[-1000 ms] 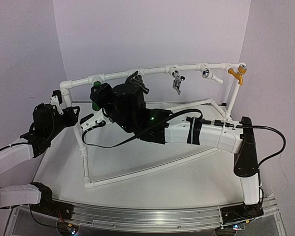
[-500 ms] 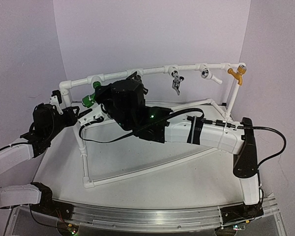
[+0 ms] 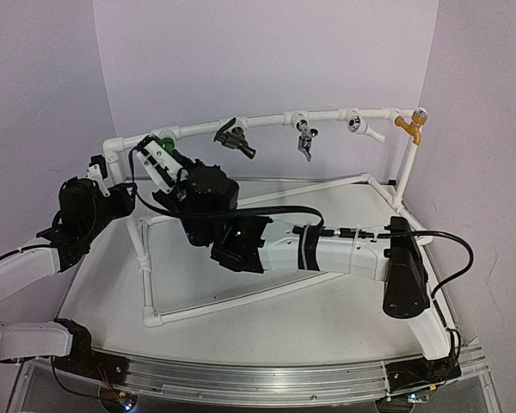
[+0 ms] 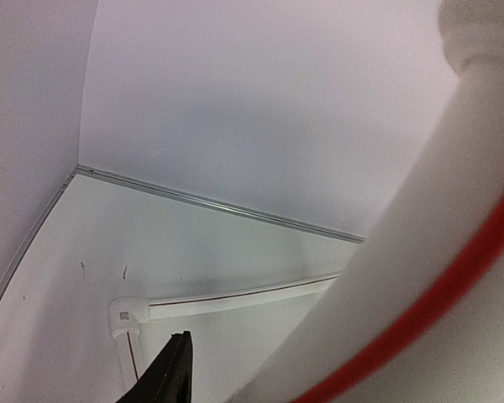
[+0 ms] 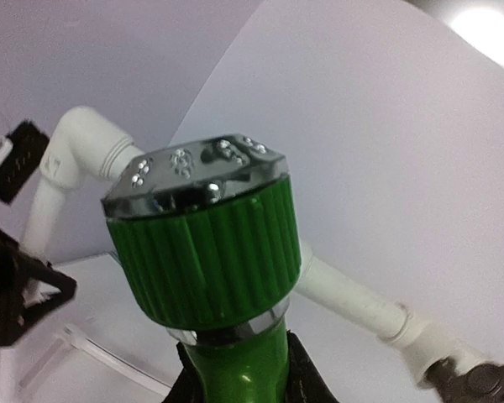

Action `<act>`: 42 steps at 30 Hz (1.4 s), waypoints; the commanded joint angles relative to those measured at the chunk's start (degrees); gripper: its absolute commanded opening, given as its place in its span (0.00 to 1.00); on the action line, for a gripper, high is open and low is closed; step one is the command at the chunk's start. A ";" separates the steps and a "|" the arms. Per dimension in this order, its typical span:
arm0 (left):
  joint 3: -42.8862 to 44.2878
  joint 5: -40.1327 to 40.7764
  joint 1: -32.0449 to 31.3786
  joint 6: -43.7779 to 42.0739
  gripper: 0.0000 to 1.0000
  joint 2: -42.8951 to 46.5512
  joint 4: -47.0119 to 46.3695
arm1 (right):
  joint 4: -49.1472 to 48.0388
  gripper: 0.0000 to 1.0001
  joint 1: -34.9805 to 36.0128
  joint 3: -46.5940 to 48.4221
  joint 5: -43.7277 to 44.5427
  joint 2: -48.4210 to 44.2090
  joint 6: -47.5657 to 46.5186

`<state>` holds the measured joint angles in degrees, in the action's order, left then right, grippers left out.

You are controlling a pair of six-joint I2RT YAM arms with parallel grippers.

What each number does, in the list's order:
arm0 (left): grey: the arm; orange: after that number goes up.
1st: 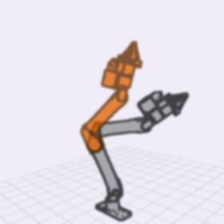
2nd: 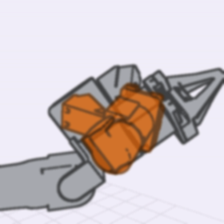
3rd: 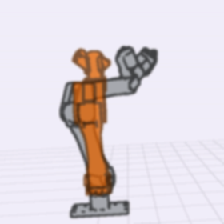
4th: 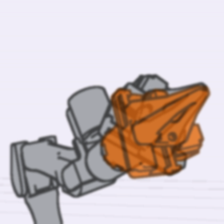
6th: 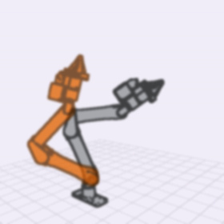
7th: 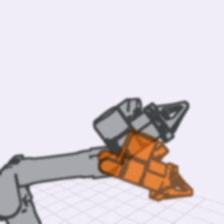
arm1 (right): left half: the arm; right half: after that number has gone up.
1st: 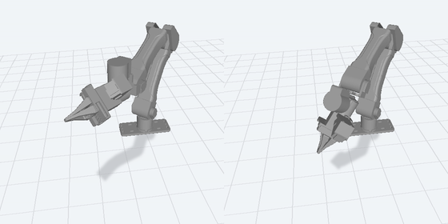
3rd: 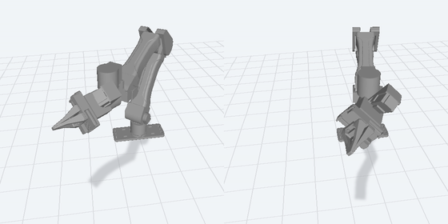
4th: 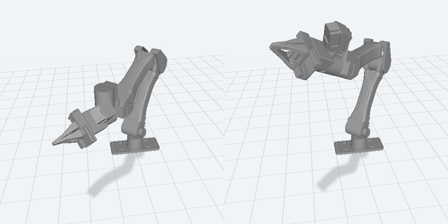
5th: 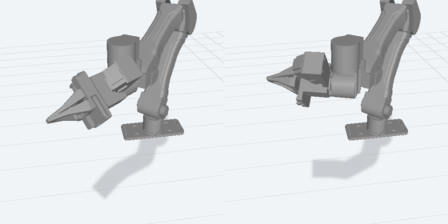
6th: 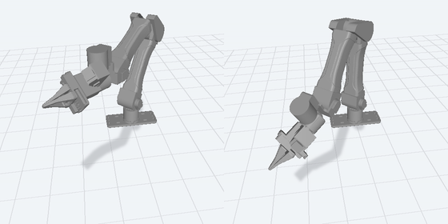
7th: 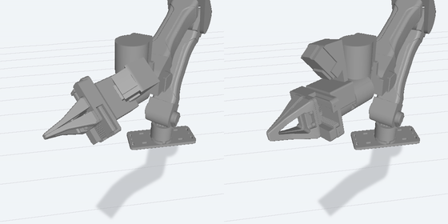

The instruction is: Install the water faucets

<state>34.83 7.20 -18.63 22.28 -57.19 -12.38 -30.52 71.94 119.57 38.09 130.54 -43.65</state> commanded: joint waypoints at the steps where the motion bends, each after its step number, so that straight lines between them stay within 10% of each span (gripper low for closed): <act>1: 0.98 -10.24 -2.59 12.39 0.00 -1.27 4.97 | -7.82 0.00 -1.98 -4.47 1.36 -6.62 48.92; 10: 0.81 -10.15 -2.63 11.99 0.00 -1.20 4.98 | -7.65 0.20 -1.98 -19.51 -16.25 -15.70 60.83; 17: 1.09 -10.81 -2.55 10.91 0.00 -1.35 4.95 | 3.27 0.68 -0.50 -28.95 -25.65 -24.32 27.87; 22: 0.89 -10.94 -2.55 10.51 0.00 -0.99 5.00 | 11.04 0.91 3.33 -22.66 -12.37 -21.32 0.30; 35: 0.41 -10.65 -2.55 10.70 0.00 -0.26 5.06 | -9.35 0.79 5.54 12.66 5.19 6.97 -36.86; 42: 0.39 -10.62 -2.55 10.80 0.00 -0.23 5.08 | -11.16 0.66 5.08 21.56 6.72 11.94 -35.37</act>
<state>34.87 5.23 -19.29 21.94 -56.95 -11.49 -35.68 77.63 136.86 41.88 143.40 -78.47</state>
